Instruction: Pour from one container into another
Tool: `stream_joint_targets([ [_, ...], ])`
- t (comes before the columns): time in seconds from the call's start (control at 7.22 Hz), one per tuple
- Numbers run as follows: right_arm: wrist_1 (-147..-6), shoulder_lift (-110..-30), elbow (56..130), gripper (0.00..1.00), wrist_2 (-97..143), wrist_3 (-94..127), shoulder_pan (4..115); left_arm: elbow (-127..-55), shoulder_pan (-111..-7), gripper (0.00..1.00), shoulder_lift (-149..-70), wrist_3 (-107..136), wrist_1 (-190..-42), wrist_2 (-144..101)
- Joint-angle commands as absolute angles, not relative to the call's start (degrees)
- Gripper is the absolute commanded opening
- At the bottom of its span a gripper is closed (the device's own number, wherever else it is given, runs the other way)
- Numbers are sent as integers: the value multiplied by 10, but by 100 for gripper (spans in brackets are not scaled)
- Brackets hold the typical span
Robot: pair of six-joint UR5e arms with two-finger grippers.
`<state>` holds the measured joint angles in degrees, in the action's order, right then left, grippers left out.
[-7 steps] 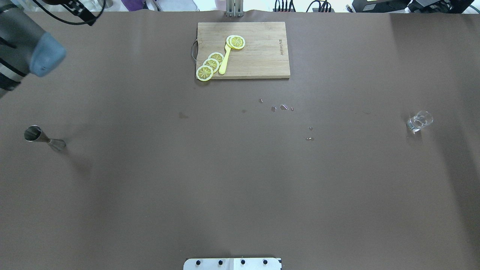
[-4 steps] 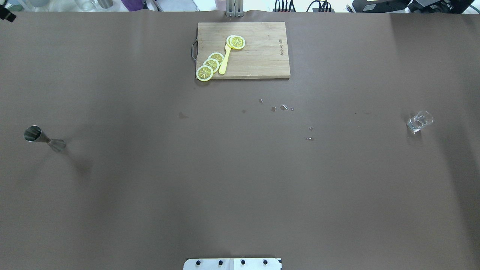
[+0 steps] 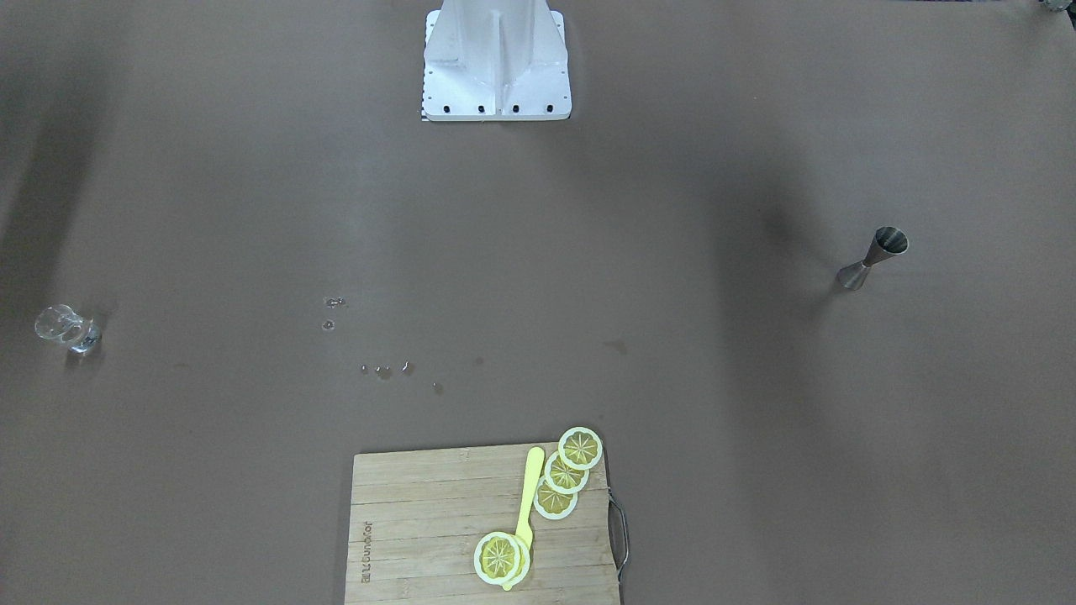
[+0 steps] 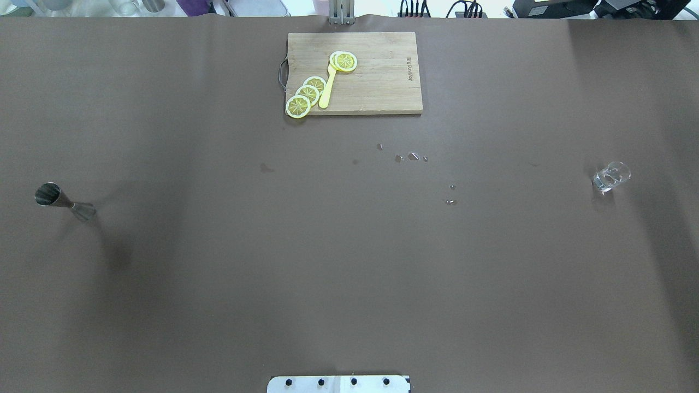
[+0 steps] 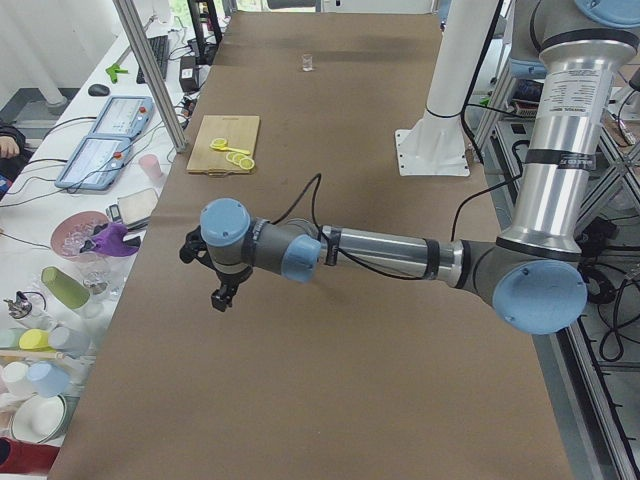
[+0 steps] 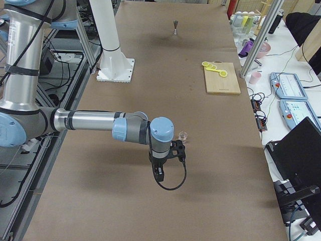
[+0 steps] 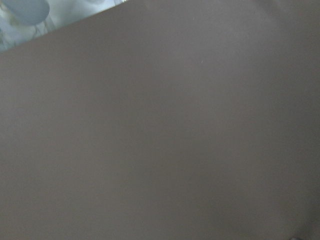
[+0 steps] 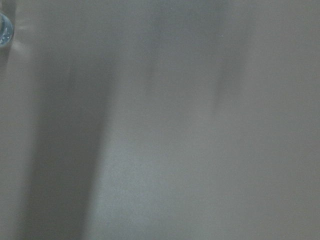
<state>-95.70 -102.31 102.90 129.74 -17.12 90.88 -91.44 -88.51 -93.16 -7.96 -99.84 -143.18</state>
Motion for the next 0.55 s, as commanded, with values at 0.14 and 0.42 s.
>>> stream_joint_targets([
  [0.14, -950, -1025, 1013, 100, 1324, -170, 903, -972, -920, 97, -846, -85, -882, -1365],
  [0.42, -949, -1024, 1019, 100, 1329, -170, 903, -973, -938, 98, -822, -115, -850, -1318],
])
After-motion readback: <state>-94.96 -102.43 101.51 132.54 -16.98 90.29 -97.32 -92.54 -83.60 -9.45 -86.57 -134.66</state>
